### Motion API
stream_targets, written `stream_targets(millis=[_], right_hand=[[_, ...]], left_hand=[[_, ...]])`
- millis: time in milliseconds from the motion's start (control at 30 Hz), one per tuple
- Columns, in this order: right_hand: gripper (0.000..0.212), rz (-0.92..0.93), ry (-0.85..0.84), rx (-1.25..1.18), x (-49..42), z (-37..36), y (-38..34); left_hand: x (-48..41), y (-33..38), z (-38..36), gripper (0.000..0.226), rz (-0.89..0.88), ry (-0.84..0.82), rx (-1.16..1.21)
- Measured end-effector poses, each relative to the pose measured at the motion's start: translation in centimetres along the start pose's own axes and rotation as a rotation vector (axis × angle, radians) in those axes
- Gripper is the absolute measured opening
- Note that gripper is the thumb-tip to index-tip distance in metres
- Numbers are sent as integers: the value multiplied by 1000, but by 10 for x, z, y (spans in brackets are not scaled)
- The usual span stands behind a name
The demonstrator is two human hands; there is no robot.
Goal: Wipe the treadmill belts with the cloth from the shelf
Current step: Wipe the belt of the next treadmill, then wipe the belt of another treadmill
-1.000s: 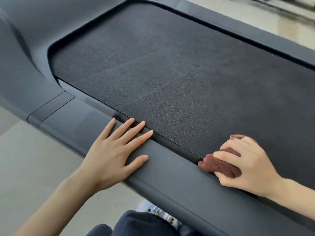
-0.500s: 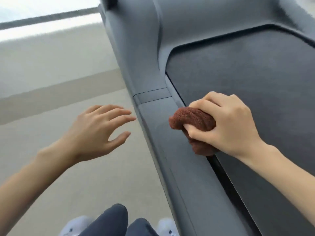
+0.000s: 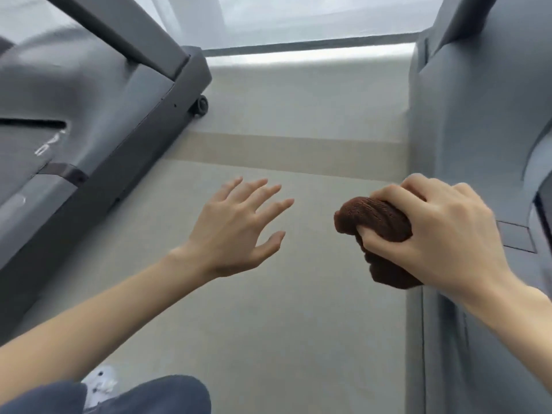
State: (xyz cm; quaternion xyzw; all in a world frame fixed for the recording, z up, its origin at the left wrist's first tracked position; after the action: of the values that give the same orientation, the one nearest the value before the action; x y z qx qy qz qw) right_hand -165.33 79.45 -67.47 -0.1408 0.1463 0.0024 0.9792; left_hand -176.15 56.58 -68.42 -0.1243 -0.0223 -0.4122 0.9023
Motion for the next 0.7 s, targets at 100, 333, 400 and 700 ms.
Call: stream_targets(millis=[100, 333, 400, 700], right_hand=[[33, 20, -34, 16, -24, -19, -21], [36, 185, -110, -39, -99, -68, -109], [36, 230, -117, -46, -121, -79, -141], [37, 437, -128, -67, -199, -112, -284]], left_hand=[[14, -31, -18, 53, 55, 4, 6], [64, -115, -48, 54, 273, 1, 60], [83, -145, -52, 54, 349, 16, 73], [175, -266, -72, 54, 600, 48, 110]])
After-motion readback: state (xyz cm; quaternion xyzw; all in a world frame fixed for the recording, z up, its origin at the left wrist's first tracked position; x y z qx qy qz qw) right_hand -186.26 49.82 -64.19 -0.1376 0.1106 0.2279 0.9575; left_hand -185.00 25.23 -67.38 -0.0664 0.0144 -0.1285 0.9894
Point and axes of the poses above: each hand's wrist, its own x-axis away from the middle knuckle, its own z-axis out of the back of the hand, y = z × x, the point moved 2 cm from there along -x, towards the middle knuckle, and after that the axes turned 14 degrees about -y, right-handed, at the moved point
